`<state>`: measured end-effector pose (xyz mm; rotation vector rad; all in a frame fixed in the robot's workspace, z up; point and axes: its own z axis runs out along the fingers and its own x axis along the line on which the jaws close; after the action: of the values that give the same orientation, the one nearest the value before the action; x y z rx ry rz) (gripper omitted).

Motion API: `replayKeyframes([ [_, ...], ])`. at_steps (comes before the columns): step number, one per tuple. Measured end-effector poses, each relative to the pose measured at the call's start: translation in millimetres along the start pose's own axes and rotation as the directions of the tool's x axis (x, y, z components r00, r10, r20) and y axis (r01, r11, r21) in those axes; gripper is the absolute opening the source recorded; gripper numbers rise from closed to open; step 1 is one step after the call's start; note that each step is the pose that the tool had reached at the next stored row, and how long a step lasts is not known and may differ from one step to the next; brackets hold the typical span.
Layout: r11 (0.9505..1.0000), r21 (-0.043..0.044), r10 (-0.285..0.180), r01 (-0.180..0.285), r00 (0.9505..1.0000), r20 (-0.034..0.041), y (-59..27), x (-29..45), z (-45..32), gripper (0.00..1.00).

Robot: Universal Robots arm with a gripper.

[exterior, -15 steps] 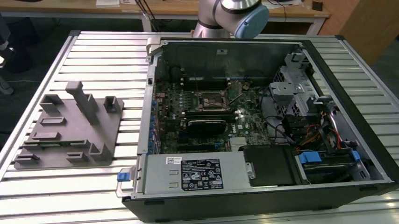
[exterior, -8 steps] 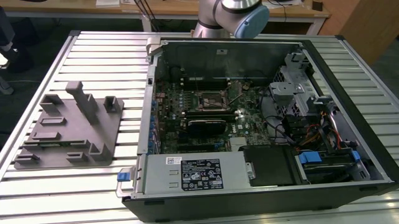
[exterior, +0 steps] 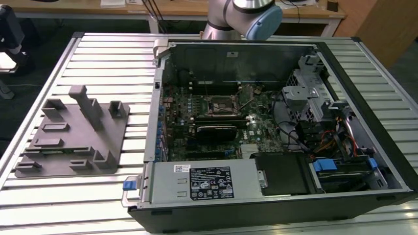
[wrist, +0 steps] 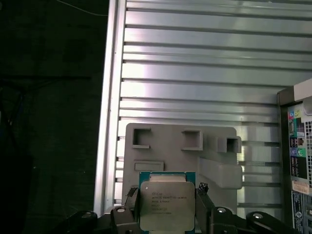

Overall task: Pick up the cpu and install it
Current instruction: 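Pick up the cpu and move it towards the insertion slot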

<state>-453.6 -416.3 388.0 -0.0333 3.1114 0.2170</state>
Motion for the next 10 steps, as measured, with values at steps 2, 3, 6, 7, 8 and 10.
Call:
replayKeyframes([
  [2, 1.0000, 0.0008, 0.000, 0.000, 1.0000, -0.0011, 0.0, -3.4, 0.0, 0.55],
  [3, 1.0000, 0.0012, 0.000, 0.000, 1.0000, -0.0017, -0.1, -5.3, 0.1, 0.55],
  [6, 1.0000, 0.0022, 0.001, -0.001, 1.0000, -0.0033, -0.2, -10.4, 0.2, 0.55],
  [7, 1.0000, 0.0028, 0.001, -0.001, 1.0000, -0.0039, -0.2, -12.1, 0.3, 0.55],
  [8, 1.0000, 0.0033, 0.001, -0.001, 1.0000, -0.0045, -0.2, -13.8, 0.3, 0.55],
  [10, 1.0000, 0.0042, 0.001, -0.001, 1.0000, -0.0055, -0.2, -17.0, 0.4, 0.55],
])
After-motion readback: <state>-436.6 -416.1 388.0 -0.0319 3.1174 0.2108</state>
